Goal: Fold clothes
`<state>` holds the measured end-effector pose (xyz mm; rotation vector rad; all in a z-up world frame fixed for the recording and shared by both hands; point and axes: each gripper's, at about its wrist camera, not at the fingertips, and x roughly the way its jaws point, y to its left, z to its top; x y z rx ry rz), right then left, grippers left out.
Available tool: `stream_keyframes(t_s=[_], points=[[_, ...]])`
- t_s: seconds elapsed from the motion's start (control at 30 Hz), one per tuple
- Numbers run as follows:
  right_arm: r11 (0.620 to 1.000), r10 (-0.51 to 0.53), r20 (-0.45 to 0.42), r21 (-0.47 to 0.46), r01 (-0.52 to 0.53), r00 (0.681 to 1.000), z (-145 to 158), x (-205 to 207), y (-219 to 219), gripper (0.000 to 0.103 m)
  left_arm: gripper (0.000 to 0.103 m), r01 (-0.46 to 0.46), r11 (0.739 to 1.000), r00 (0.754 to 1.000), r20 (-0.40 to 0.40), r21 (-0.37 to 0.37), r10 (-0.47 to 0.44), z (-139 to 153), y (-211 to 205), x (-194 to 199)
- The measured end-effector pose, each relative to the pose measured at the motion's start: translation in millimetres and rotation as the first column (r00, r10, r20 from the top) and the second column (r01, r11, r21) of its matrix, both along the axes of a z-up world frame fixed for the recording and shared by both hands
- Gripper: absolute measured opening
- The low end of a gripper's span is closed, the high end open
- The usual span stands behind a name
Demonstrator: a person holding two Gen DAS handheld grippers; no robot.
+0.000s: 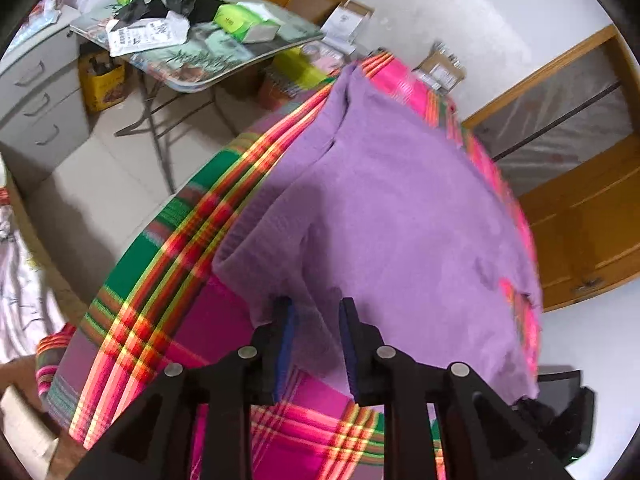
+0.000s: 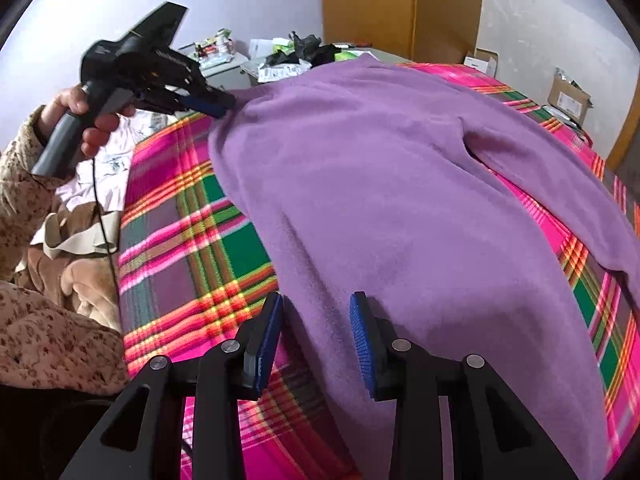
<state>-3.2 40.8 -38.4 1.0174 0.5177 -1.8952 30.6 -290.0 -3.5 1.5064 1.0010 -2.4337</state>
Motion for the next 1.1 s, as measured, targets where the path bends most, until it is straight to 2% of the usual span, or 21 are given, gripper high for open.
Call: stream_keyframes(t_s=[0.3,0.4,0.47,0.53,0.6,0.67,0.73,0.87,1.0,1.1], points=[[1.000,-0.010,0.012,-0.018,0.010,1.000,-2.2,-1.7,3.3,0.036,0.023,-0.056,0.998,0.996,0.063,0.012,0.055,2.3,-1.7,-0.4],[1.000,-0.015,0.014,-0.018,0.015,1.000,-3.2,-5.0,4.4,0.036,0.017,-0.075,0.997,0.996,0.059,0.021,0.073,0.5,-3.2,3.1],[1.000,-0.013,0.015,-0.021,0.013,1.000,-2.5,-5.7,4.2,0.036,0.000,-0.092,0.995,0.995,0.048,0.048,0.090,-2.8,-7.1,7.1],[1.000,-0.010,0.015,-0.023,0.010,1.000,-2.4,-6.3,4.4,0.036,0.000,-0.108,0.991,0.994,0.023,0.079,0.107,-6.1,-13.2,12.7],[0.999,-0.016,0.017,-0.032,0.017,1.000,-1.9,-7.7,6.2,0.027,0.000,-0.131,0.989,0.991,-0.007,0.064,0.131,-3.8,-17.9,19.0],[0.999,-0.027,0.006,-0.041,0.027,1.000,1.0,-9.1,8.2,0.008,0.000,-0.147,0.987,0.988,-0.041,0.060,0.149,0.9,-22.4,25.3],[0.998,-0.041,-0.011,-0.051,0.041,0.999,5.5,-10.4,10.3,0.006,0.000,-0.159,0.986,0.985,-0.062,0.053,0.162,6.4,-26.4,30.0],[0.994,-0.076,-0.008,-0.085,0.076,0.997,14.5,-18.8,15.5,0.006,0.000,-0.180,0.983,0.979,-0.095,0.032,0.182,15.9,-33.1,38.2],[0.997,-0.068,0.012,-0.041,0.069,0.998,8.4,-21.9,10.5,0.006,0.000,-0.176,0.983,0.980,-0.083,0.054,0.180,9.1,-32.4,39.1],[0.998,-0.056,-0.049,-0.015,0.055,0.997,9.0,-12.9,4.9,0.012,0.001,-0.180,0.978,0.982,-0.037,0.105,0.185,-2.7,-33.2,34.7]])
